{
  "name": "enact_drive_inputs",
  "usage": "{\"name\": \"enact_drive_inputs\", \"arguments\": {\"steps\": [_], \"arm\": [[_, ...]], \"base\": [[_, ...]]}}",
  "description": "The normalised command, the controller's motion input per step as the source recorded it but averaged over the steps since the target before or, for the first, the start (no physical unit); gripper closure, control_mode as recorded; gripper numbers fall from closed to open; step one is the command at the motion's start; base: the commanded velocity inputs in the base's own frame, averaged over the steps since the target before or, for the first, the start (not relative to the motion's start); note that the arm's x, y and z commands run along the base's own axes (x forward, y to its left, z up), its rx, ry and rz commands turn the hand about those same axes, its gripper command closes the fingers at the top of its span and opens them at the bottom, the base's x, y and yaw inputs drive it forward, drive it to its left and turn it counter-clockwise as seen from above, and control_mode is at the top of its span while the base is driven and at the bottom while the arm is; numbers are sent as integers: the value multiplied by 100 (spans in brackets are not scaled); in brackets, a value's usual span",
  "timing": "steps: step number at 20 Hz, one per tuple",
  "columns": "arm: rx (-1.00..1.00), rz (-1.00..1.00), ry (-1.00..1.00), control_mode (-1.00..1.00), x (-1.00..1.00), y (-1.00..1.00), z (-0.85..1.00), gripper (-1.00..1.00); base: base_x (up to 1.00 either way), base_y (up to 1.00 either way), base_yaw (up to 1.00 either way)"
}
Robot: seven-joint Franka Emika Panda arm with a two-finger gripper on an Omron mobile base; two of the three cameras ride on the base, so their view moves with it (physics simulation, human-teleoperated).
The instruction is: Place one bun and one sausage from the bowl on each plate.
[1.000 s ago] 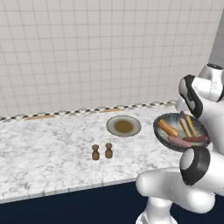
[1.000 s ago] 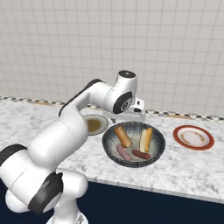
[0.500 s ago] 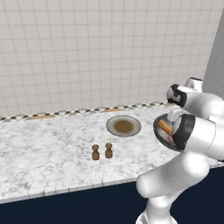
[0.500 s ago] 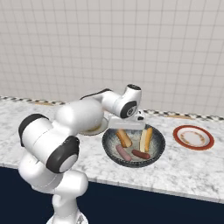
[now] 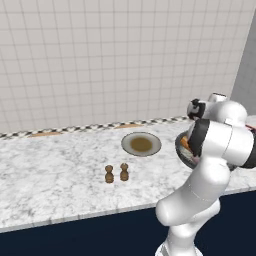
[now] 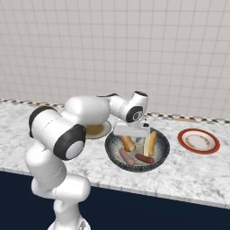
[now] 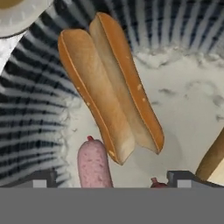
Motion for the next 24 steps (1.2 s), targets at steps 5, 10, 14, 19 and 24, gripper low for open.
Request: {"name": "enact_drive_inputs", "arguments": {"steps": [5,10,14,19,24], "arm": [[0,0,3,-100,11,9,-43,-100],[-2,1,0,-100,15,0,-15,-100],[-8,0,0,-100,7,-1,-22,-100],[-9,2,0,-100,1,0,-30,-100],[-6,2,0,-100,0,0,-20,100]], "base": [[0,0,0],[0,0,0],[0,0,0],[0,0,0],[0,0,0]]}}
